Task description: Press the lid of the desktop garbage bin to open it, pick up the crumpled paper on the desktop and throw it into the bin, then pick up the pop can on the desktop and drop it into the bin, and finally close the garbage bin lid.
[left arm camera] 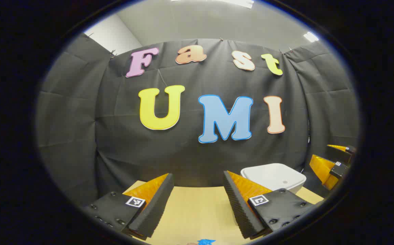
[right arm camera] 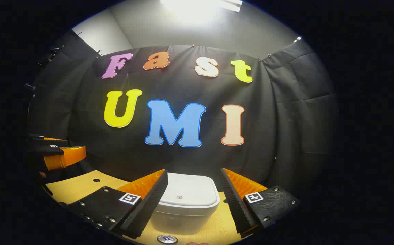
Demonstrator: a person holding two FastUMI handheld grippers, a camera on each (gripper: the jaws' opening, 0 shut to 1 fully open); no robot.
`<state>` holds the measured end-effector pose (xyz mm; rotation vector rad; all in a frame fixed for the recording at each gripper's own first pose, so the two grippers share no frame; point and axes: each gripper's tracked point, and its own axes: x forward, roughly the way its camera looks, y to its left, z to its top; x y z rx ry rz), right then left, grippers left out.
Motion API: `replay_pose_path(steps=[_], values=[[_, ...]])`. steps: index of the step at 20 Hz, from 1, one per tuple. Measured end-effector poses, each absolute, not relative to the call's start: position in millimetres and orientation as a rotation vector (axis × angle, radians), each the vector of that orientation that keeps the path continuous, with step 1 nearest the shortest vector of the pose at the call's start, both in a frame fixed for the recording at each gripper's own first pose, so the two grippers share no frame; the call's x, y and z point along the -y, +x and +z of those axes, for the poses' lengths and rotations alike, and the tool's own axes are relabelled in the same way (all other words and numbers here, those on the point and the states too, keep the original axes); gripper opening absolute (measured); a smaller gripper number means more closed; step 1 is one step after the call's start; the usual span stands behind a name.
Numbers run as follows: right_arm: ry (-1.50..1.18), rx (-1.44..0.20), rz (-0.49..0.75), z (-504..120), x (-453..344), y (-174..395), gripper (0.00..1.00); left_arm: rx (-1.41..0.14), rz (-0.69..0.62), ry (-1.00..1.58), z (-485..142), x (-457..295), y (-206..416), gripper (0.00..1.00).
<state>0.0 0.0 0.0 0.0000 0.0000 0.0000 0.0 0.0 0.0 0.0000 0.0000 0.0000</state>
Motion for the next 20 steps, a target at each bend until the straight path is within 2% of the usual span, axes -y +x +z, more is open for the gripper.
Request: replay_pose_path(steps=[20], values=[[0.039, -0.024, 0.007, -6, 0, -6, 0.96, -0.006, -0.018, 0.008, -2, 13, -4, 0.95]])
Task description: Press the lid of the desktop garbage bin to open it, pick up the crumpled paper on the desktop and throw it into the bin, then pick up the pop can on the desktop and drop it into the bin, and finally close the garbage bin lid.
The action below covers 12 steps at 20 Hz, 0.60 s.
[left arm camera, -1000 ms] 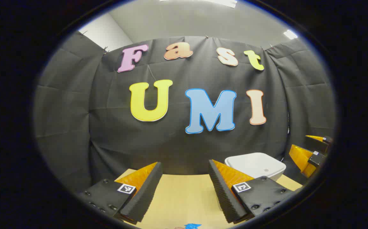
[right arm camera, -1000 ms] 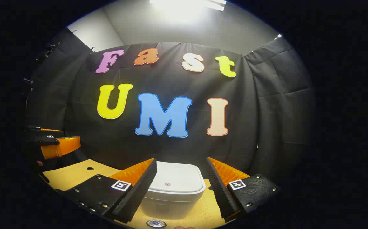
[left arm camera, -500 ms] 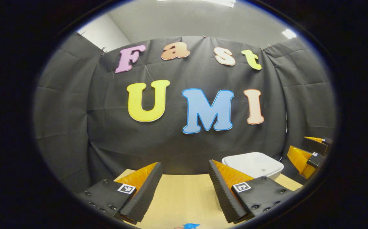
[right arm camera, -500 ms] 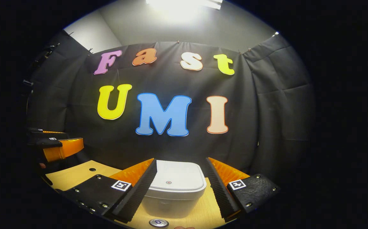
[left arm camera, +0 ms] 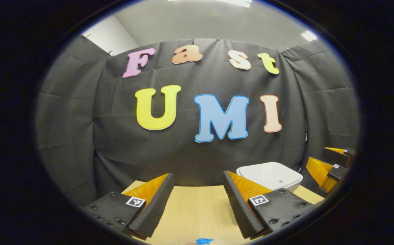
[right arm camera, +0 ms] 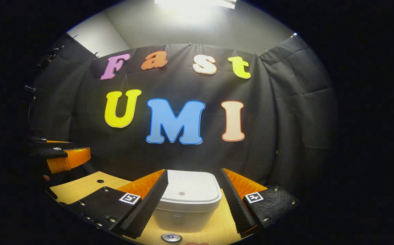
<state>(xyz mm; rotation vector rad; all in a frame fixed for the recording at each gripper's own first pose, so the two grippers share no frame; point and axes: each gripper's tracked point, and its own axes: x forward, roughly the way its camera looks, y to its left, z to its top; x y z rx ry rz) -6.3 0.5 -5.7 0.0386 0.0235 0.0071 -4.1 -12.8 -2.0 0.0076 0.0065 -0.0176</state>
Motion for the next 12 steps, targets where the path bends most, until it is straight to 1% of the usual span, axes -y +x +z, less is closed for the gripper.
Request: replay_pose_path(steps=[12], values=[[0.043, -0.047, 0.018, -15.1, -0.7, -3.2, 0.96, -0.012, -0.021, 0.018, -5.7, 18.3, -4.2, 0.95]])
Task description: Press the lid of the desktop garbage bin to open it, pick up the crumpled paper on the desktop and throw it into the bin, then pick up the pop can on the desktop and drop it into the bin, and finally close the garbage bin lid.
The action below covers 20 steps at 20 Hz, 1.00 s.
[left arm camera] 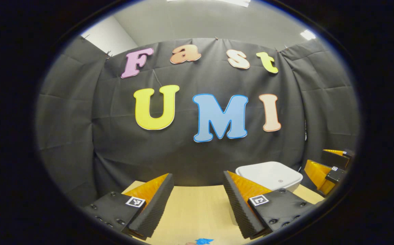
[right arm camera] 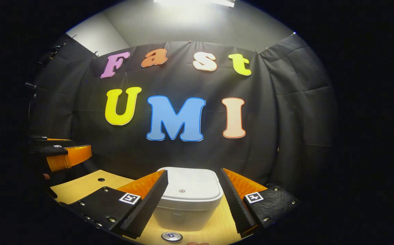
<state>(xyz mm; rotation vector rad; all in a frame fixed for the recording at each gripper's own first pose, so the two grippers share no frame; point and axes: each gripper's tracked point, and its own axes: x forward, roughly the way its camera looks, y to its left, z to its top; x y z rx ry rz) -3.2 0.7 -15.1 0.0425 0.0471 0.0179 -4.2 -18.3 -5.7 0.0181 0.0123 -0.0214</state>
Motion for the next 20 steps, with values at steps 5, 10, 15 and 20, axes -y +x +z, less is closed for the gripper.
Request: replay_pose_path(steps=[5, 10, 15, 20], values=[[0.036, -0.058, 0.022, -15, -1, 6, 0.96, -0.014, -0.023, 0.019, -4, 22, 1, 0.95], [0.017, -0.088, 0.039, -20, -5, 18, 0.78, -0.013, -0.02, 0.021, -6, 24, 2, 0.95], [0.038, -0.123, 0.067, -29, -12, 18, 0.55, -0.011, -0.016, 0.024, -5, 23, 1, 0.96], [0.046, -0.129, 0.051, -35, -11, 21, 0.04, -0.007, -0.018, 0.025, -4, 23, 0, 0.95]])
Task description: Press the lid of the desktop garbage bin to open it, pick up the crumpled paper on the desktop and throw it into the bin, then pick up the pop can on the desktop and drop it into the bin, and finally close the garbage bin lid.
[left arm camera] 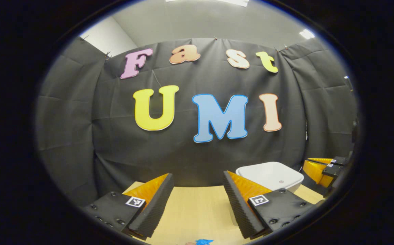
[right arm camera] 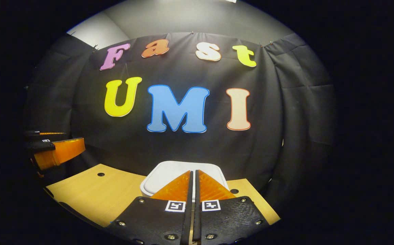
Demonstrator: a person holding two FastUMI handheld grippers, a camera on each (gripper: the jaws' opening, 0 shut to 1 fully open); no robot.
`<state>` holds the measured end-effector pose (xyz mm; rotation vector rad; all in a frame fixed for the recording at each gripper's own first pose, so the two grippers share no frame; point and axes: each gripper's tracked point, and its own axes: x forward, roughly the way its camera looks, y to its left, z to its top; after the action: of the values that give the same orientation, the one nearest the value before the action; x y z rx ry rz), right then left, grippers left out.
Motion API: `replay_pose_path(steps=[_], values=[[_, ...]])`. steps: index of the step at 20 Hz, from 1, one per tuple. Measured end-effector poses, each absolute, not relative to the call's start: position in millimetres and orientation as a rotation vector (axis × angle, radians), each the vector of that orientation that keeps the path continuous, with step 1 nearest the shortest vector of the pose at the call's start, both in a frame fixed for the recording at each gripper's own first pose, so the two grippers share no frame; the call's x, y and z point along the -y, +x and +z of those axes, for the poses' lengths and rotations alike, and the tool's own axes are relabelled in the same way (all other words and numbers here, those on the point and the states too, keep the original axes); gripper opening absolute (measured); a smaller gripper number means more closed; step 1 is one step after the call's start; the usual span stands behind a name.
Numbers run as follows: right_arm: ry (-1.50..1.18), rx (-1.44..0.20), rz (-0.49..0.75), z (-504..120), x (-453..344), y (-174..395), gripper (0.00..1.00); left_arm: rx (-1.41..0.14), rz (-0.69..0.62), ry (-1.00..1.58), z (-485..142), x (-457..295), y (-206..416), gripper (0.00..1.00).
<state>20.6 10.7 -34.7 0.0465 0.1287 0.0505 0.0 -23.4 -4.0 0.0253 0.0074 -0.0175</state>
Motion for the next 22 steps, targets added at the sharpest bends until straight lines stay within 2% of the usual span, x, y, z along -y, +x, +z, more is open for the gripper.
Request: replay_pose_path(steps=[10, 22], values=[[0.082, -0.169, 0.023, -51, -1, 33, 0.01, -0.007, -0.016, 0.025, -4, 20, -5, 0.95], [0.08, -0.28, 0.117, -92, -28, 63, 0.01, -0.019, -0.01, 0.031, -8, 17, 3, 0.95]])
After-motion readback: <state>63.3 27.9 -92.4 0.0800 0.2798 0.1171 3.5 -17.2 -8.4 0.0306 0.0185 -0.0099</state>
